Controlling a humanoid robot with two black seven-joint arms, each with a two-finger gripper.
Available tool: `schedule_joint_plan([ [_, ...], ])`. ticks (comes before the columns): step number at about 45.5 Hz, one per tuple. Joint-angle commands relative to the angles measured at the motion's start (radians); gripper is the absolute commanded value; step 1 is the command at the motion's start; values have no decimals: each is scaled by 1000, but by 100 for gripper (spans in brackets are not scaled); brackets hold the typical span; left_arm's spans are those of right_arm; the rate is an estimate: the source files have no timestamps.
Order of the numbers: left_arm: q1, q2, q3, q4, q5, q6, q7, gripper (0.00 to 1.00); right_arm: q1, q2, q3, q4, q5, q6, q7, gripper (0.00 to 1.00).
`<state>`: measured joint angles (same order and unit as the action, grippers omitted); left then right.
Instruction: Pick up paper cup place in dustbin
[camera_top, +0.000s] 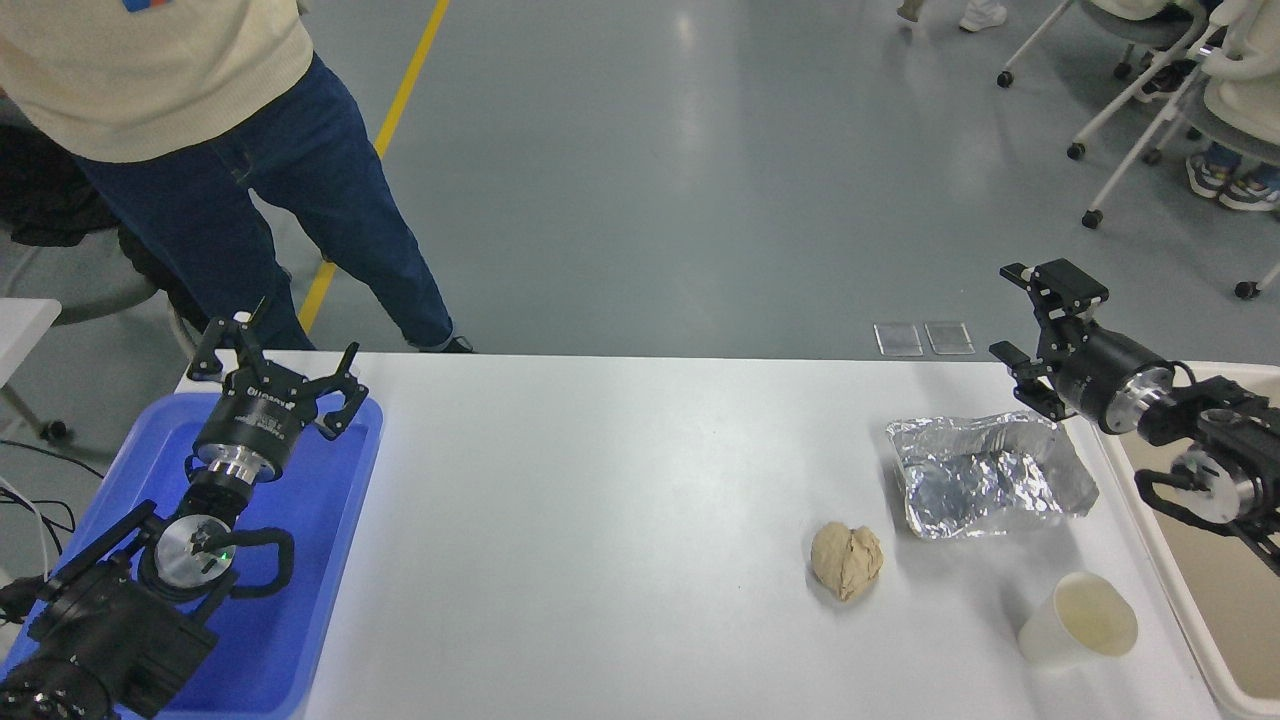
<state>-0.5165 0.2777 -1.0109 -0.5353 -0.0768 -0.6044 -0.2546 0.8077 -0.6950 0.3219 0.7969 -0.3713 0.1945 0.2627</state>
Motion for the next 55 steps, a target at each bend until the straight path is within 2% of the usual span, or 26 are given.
schedule_joint_plan([
  [1, 0, 0, 0, 0, 0, 0, 0, 100, 76, -46, -194, 11, 22, 3, -3, 100],
  [7, 0, 0, 0, 0, 0, 0, 0, 100, 157, -52, -390, 42, 23, 5, -3, 100],
  [12, 0, 0, 0, 0, 0, 0, 0, 100, 307, -73, -663, 73, 25, 9, -3, 100],
  [19, 0, 0, 0, 0, 0, 0, 0, 100, 577, -52, -1078, 96, 51, 55, -3, 100],
  [24, 0, 0, 0, 0, 0, 0, 0, 100, 718, -21, -1268, 122, 74, 106, -3, 100],
  [33, 0, 0, 0, 0, 0, 0, 0, 100, 887, 29, -1415, 160, 72, 302, -8, 100],
  [44, 0, 0, 0, 0, 0, 0, 0, 100, 1051, 226, -1609, 176, 66, 583, -13, 100],
  [55, 0, 0, 0, 0, 0, 0, 0, 100, 1217, 281, -1627, 189, 52, 591, -13, 100],
])
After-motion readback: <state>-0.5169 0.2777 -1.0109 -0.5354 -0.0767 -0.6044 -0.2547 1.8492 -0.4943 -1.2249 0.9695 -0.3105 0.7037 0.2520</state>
